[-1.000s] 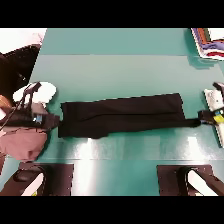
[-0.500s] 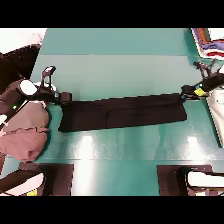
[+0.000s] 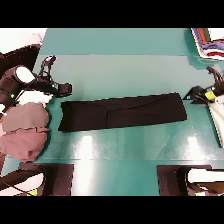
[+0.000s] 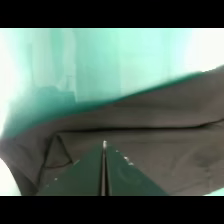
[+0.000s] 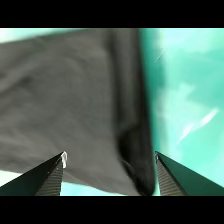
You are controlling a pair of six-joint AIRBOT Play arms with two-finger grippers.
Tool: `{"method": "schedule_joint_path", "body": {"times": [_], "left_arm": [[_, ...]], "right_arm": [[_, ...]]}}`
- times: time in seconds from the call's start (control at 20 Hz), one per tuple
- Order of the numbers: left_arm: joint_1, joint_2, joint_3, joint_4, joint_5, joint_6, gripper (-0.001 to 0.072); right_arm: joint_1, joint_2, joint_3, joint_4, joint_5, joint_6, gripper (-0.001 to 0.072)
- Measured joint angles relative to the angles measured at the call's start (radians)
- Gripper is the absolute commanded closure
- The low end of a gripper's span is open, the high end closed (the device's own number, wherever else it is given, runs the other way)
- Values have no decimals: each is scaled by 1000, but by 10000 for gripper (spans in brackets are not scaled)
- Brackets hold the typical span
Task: Fold the shirts.
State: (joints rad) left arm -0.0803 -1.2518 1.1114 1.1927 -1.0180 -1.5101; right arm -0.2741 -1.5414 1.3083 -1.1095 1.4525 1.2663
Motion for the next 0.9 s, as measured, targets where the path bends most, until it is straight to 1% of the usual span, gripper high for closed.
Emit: {"method": "schedule_joint_path", "body": {"times": [0.15, 0.35, 0.4, 0.45, 0.5, 0.55, 0.6, 0.65, 0.8, 0.9], "left_arm": [[0, -1, 10, -46, -8, 0, 671], [0, -2, 14, -105, -5, 0, 673], [0, -2, 14, -119, -5, 0, 681], [-2, -2, 14, -134, -3, 0, 681], [-5, -2, 14, -148, 0, 0, 681], [-14, -3, 14, -158, 11, -2, 681], [-31, -5, 14, -169, 23, -4, 682], [-53, -9, 15, -178, 42, -10, 682], [-143, -45, 17, -197, 115, -35, 682], [-214, -99, 35, -201, 161, -45, 682]], "right_arm": [[-88, -17, -81, 72, -13, -56, 70], [-112, -84, -128, 160, -15, -106, 90], [-101, -99, -130, 181, -15, -118, 142], [-86, -116, -132, 197, -13, -126, 242], [-71, -129, -129, 199, -18, -130, 383], [-55, -142, -122, 198, -27, -136, 549], [-39, -152, -114, 195, -37, -142, 671], [-26, -158, -102, 190, -39, -145, 692], [-1, -152, -53, 197, -10, -153, 693], [8, -116, -6, 218, 19, -155, 694]]}}
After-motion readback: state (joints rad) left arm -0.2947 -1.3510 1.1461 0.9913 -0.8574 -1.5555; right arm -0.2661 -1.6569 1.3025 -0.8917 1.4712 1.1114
